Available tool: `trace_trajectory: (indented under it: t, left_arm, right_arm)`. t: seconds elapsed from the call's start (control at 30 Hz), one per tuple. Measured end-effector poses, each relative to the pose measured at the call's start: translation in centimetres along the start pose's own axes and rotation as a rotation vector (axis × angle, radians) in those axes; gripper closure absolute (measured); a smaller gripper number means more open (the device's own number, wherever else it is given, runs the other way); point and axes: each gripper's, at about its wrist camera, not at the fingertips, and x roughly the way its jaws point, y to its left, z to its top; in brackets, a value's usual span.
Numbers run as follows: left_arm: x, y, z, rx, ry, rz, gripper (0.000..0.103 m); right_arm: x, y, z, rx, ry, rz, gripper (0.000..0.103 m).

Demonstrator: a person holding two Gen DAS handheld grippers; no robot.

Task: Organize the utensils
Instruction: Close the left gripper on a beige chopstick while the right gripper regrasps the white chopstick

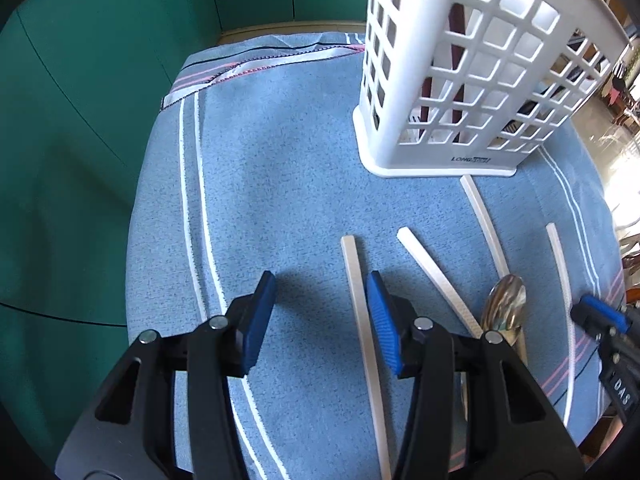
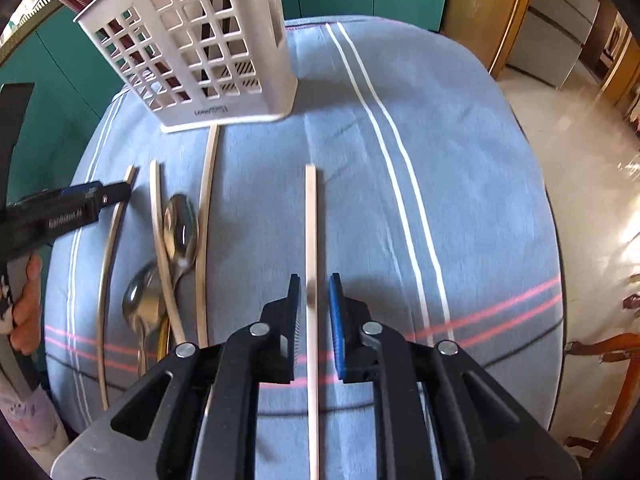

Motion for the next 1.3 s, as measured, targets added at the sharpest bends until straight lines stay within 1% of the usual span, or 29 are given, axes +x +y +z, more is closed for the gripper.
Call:
trace_trajectory:
  t: [0.17, 0.23, 0.3, 0.37, 0.47, 0.53, 0.57, 0.6, 0.67, 0.77, 0.8, 0.87, 0.9, 0.93, 0.97, 1.0, 1.3]
  left_arm:
    - [-0.1, -0.6, -0.3, 0.019, -0.004, 0.011, 0.056]
    - [-0.1, -0.6, -0.3, 0.019, -0.004, 0.011, 0.055]
    - [-0.2, -0.6, -0.3, 0.018, -0.005, 0.013, 0.054]
    - [-0.3, -0.7, -0.4, 0.019, -0.005, 0.014, 0.052]
    - [-0.3, -0.8, -0.4, 0.021, -0.007, 0.017, 0.051]
    - [-0.3, -0.8, -0.4, 0.023, -0.008, 0.017, 0.051]
    - [-0.3, -0.8, -0.4, 0.022, -0.008, 0.015, 0.051]
    - [-0.3, -0.9, -0.4, 0.022, -0.008, 0.015, 0.051]
    - [-0.4, -0.9, -0.5, 0.022, -0.007, 0.014, 0.051]
    - [-0.1, -0.8, -0.3, 0.024, -0.007, 0.015, 0.053]
    - [-0.2, -0.9, -0.3, 0.026, -0.007, 0.012, 0.054]
    - [-0.3, -1.2, -0.3, 0.029, -0.009, 0.002, 0.064]
    - [-0.4, -1.5, -0.4, 0.035, -0.011, 0.003, 0.066]
    - [-0.5, -1.7, -0.4, 0.039, -0.012, 0.002, 0.071]
    - [-0.5, -1.9, -0.5, 0.042, -0.012, -0.003, 0.075]
    - [-0.6, -2.0, -0.5, 0.044, -0.012, -0.006, 0.077]
    - [-0.5, -2.1, -0.6, 0.050, -0.015, -0.008, 0.077]
  right_arm:
    - [1.4, -0.6, 1.1, -0.015, 0.012, -0.054, 0.088]
    - [1.9, -0.5, 1.7, -0.012, 0.011, -0.062, 0.084]
    - [2.3, -0.4, 2.2, -0.017, 0.009, -0.074, 0.074]
    - [2.7, -0.4, 2.8, -0.021, 0.009, -0.079, 0.068]
    - [3.2, -0.7, 3.9, -0.020, 0.015, -0.062, 0.067]
    - [3.6, -0.9, 4.6, -0.018, 0.019, -0.053, 0.067]
    - [4.1, -1.0, 5.7, -0.020, 0.021, -0.050, 0.067]
    - [4.2, -1.1, 6.0, -0.023, 0.021, -0.049, 0.067]
    - [4.4, -1.2, 6.6, -0.030, 0.022, -0.048, 0.067]
    - [4.1, -1.3, 6.5, -0.035, 0.024, -0.047, 0.067]
    - [4.1, -1.2, 6.7, -0.037, 0.023, -0.048, 0.067]
    - [4.2, -1.2, 7.0, -0.045, 0.022, -0.048, 0.067]
    - [4.1, -1.0, 6.9, -0.048, 0.022, -0.044, 0.070]
    - [4.0, -0.9, 6.9, -0.057, 0.022, -0.037, 0.073]
    - [3.7, -0.6, 6.5, -0.063, 0.022, -0.035, 0.081]
    - [3.7, -0.4, 6.5, -0.069, 0.024, -0.034, 0.087]
    - [3.7, 0.0, 6.9, -0.087, 0.025, -0.050, 0.088]
